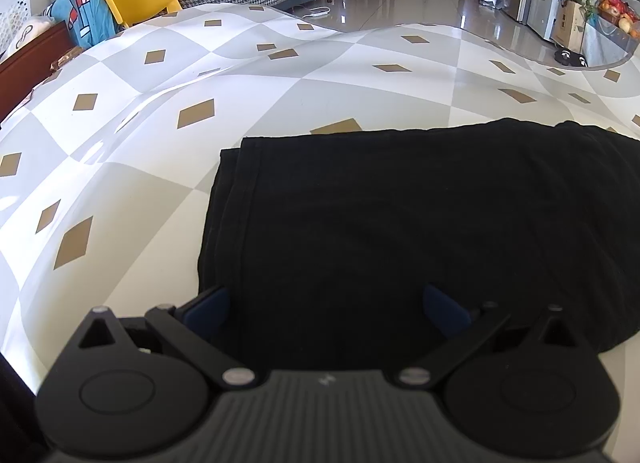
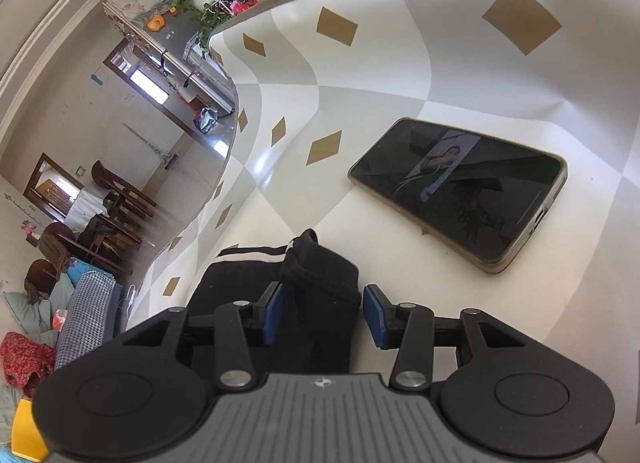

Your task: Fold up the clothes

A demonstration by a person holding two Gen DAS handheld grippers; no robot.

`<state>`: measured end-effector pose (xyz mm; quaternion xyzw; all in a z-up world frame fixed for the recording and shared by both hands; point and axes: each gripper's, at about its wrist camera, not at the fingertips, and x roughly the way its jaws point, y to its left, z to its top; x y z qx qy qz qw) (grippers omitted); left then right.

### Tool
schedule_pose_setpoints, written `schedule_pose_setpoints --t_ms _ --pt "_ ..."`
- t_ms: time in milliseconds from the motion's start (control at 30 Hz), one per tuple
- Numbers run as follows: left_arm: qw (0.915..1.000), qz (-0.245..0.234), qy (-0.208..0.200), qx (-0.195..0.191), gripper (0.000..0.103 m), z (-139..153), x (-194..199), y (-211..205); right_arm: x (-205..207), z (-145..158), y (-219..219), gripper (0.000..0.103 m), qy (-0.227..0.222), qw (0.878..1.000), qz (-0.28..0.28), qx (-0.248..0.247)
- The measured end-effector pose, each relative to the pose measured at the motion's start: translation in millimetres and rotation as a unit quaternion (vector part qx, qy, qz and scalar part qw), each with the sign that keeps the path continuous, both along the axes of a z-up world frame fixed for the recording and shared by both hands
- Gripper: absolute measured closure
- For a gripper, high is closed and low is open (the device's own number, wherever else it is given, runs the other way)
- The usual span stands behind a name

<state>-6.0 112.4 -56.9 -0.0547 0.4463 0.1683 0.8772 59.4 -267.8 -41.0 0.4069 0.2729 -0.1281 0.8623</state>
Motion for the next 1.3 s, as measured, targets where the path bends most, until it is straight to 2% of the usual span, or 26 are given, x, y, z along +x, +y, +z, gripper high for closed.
schedule_pose_setpoints --t_ms 200,433,500,533,567,767,1100,1300 --pt "1.0000 0.000 -0.001 0.000 0.000 0.0 -0.4 0.3 5.2 -3.6 4.5 0.058 -0.008 1.000 0.020 0.015" --pt "1.0000 -0.001 -0.001 0.000 0.000 -0.2 -0.7 0.3 12.3 -3.5 13.6 0.058 -0.013 0.999 0.039 -0.030" --pt "1.0000 -0.001 -0.002 0.000 0.000 -0.1 -0.8 0.4 14.0 -3.6 14.2 0.068 -0.006 0.998 0.042 -0.041" --pt "1.0000 -0.001 -0.002 0.000 0.000 0.0 -0.8 0.4 14.6 -3.8 13.8 0.078 -0.002 0.998 0.042 -0.045" --pt "1.0000 -0.001 -0.002 0.000 0.000 -0.1 -0.9 0.3 14.8 -4.1 12.7 0.083 0.002 0.998 0.041 -0.043" --pt "1.0000 -0.001 -0.005 0.001 0.000 -0.1 -1.5 -0.2 13.6 4.6 6.2 0.091 -0.012 0.999 0.050 -0.016" --pt "1.0000 -0.005 -0.001 -0.001 0.000 1.1 -3.4 -1.4 11.1 20.9 -4.5 0.094 -0.042 0.996 0.066 0.033" --pt "0.9999 -0.011 0.007 -0.002 0.000 3.4 -1.7 -8.1 6.4 28.5 -8.8 0.094 -0.057 0.995 0.063 0.044"
